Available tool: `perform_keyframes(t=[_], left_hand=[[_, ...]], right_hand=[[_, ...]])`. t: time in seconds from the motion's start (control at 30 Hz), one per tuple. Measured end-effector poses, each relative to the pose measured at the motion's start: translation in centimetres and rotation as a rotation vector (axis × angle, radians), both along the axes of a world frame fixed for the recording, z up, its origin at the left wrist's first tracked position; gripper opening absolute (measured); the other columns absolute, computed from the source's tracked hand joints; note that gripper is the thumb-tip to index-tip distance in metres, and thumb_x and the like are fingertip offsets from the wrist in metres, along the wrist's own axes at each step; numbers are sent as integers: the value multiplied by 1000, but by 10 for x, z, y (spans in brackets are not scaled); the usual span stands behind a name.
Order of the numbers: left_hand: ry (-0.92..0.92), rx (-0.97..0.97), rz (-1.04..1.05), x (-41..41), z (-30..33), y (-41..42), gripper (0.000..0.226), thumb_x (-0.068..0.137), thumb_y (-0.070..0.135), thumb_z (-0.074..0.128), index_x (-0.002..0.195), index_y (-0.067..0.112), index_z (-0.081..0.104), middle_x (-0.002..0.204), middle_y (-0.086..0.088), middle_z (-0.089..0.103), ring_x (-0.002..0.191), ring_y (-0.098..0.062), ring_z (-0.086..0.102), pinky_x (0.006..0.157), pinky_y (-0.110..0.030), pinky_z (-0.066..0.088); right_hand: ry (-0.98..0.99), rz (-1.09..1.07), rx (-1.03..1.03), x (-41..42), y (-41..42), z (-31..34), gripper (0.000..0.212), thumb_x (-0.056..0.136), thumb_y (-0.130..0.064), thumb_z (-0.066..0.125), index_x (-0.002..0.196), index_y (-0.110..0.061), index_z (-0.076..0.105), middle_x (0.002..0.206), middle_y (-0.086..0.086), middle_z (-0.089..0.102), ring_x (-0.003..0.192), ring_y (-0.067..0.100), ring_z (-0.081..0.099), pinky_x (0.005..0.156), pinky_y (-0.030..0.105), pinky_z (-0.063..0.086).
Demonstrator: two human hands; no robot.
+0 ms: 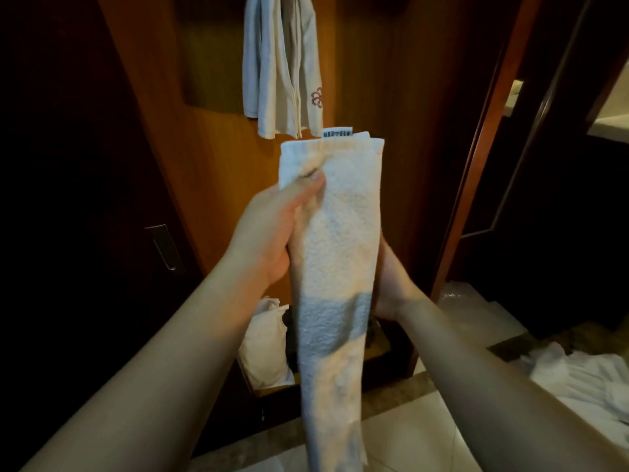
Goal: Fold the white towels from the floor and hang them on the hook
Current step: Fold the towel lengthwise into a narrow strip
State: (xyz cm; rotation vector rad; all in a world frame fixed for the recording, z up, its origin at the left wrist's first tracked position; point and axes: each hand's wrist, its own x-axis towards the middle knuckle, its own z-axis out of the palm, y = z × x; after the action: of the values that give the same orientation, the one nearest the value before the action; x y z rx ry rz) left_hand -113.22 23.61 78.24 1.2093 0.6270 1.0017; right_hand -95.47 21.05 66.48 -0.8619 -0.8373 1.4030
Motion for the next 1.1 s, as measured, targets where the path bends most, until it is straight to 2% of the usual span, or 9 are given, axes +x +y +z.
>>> perform_keyframes(t=[0.1,0.23,0.33,0.43,0.53,0.63,0.73,0.97,1.1], left_hand=[[44,-51,71,-2,16,9,32,89,32,72,115,14,66,100,-6,78,93,-26,76,80,-46,59],[77,-125,136,-8,31,24,29,90,32,73,111,14,67,92,-5,79,83,-24,77,69,-41,61],[80,-161,166,-13,40,32,28,90,29,73,111,12,66,91,-7,79,81,-25,77,63,-41,61],[47,-180,218,-17,50,37,26,91,23,73,111,10,65,88,-9,79,77,-26,77,52,-41,60],[-9,-186,261,-20,59,40,31,90,22,74,116,10,62,90,-10,78,78,-28,77,55,-45,61],[-68,-190,266,-21,67,40,35,89,21,74,119,11,59,89,-11,78,76,-29,76,54,-48,60],[-105,-156,245,-19,73,39,32,91,21,72,119,11,59,90,-11,78,78,-30,76,55,-49,60],[-102,-5,118,-15,78,29,31,94,28,67,120,14,59,101,-9,78,93,-29,76,69,-48,62],[-73,76,122,-15,82,26,29,93,27,69,119,15,63,102,-5,78,96,-26,75,72,-43,62]], right_hand=[[11,99,-24,-10,3,-8,85,64,-90,58,129,-36,68,140,4,62,130,23,57,103,44,46],[3,100,6,-20,3,-9,110,50,-88,73,136,-20,61,136,7,64,129,21,58,104,38,49],[-211,149,98,-23,0,-2,82,53,-67,89,114,-15,72,118,4,74,114,20,68,95,35,53],[-439,199,124,-22,-1,11,65,57,-54,92,110,-20,74,118,2,74,111,21,70,88,29,57],[-447,128,162,-22,1,20,67,62,-53,90,118,-24,70,121,1,73,113,20,69,94,35,57],[-399,-63,204,-22,1,19,84,64,-49,88,135,-31,46,132,2,65,115,15,67,94,35,57],[-280,-275,319,-24,-3,11,61,69,-39,82,118,-37,45,128,5,57,104,15,71,80,26,58],[-477,-179,297,-24,-9,17,30,75,-54,75,102,-52,62,109,-13,73,96,10,73,74,20,57],[-538,-211,297,-27,-9,19,19,79,-61,67,92,-47,61,100,-11,74,91,11,73,78,33,60]])
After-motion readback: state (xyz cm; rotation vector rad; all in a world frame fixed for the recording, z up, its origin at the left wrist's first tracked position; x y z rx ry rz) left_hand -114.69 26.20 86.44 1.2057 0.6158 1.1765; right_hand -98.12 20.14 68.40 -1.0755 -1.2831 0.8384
